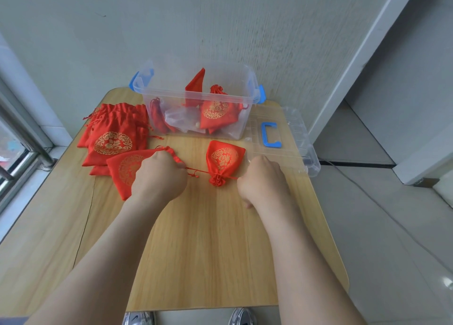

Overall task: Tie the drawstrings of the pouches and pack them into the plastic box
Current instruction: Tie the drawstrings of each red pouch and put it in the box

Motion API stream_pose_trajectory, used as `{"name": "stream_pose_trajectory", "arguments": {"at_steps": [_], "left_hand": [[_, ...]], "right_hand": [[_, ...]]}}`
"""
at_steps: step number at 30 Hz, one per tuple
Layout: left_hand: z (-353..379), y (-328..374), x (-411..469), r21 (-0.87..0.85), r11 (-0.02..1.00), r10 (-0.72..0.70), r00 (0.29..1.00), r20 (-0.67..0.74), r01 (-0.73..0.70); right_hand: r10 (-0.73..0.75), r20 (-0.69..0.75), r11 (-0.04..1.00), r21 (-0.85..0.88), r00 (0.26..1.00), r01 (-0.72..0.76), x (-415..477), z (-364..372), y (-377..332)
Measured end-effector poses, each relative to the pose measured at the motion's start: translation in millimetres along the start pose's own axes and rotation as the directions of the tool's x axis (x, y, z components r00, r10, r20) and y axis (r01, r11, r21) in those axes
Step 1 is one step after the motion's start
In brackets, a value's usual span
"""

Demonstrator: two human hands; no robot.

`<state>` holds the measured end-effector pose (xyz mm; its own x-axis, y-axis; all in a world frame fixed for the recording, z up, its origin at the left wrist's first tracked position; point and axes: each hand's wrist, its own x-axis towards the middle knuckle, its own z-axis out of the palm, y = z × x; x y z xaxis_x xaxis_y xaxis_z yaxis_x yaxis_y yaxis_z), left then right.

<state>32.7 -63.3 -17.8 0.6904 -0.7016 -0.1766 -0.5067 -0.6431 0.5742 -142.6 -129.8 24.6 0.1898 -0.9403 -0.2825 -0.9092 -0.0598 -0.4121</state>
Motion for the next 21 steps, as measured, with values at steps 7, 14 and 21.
{"name": "stream_pose_trajectory", "arguments": {"at_steps": [7,14,21], "left_hand": [[5.7,4.4,-5.4,0.19,0.981,0.059,0.991,-0.12,-0.036],[9.6,6.7,-7.9,0.209,0.897,0.399,0.917,-0.003,-0.39],[18.6,9.9,-11.4,0.276,0.839,0.443,0.883,0.154,-0.469]], "right_hand": [[0.002,-0.008,0.997,-0.075,1.0,-0.002,0.2,3.7,-0.7],[-0.087,0.012,0.99,-0.111,0.996,0.088,9.5,13.3,1.2],[-0.166,0.015,0.977,-0.13,0.986,0.166,17.0,28.2,2.5]]}}
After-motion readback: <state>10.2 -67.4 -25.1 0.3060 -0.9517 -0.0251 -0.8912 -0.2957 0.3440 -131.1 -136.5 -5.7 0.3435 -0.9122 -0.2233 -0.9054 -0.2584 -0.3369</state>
